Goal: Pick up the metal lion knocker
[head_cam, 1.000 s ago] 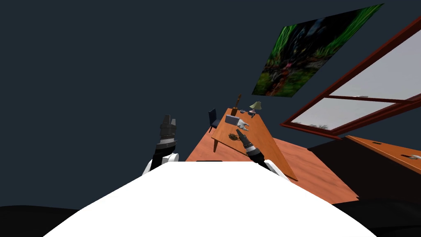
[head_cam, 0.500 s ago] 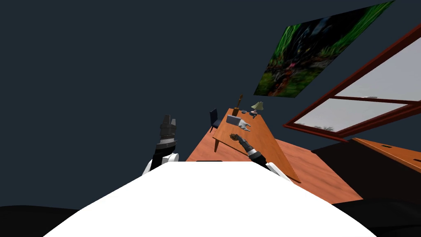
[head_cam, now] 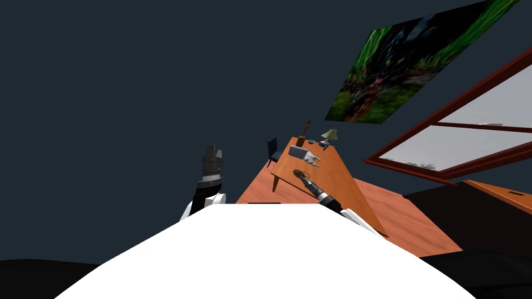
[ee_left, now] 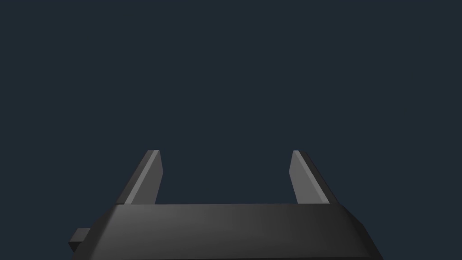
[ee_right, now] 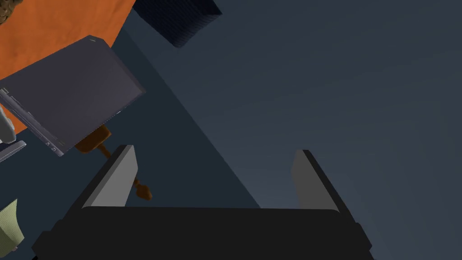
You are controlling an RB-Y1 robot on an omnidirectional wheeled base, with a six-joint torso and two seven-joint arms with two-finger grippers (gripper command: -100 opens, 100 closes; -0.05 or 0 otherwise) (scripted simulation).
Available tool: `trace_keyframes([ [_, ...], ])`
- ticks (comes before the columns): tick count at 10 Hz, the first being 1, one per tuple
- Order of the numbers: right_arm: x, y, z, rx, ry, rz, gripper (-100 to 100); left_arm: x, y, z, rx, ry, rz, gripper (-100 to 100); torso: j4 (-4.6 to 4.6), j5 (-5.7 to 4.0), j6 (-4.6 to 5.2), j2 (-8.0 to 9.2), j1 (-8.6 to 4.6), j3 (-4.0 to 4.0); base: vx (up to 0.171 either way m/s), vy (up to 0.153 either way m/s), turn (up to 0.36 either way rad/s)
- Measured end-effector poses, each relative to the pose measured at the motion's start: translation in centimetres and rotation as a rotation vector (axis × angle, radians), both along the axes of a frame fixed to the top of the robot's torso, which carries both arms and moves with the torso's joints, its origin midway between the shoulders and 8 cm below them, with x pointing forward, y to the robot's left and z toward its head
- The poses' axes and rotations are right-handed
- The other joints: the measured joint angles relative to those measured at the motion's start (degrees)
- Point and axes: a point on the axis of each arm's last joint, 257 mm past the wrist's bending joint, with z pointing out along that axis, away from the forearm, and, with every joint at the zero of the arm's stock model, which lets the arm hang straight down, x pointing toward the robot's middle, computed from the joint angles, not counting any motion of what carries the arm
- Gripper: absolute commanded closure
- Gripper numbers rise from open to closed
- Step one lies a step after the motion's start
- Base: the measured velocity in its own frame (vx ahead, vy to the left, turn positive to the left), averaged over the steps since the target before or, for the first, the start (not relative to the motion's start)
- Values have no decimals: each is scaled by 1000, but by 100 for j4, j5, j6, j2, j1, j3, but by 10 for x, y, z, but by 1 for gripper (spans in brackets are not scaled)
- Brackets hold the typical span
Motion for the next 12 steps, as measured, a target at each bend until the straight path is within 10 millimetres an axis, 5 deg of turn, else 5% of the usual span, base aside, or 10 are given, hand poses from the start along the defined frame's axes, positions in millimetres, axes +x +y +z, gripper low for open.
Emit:
trace_keyframes([
  [7,-58,-91,-94,-320,253,4,-100,0,0,0,0,0,0,0,-1,0,1,-6,1,-3,7,34,93],
  [12,-90,-142,-122,-447,364,0,-100,0,0,0,0,0,0,0,-1,0,-4,-6,-1,-3,13,21,99],
])
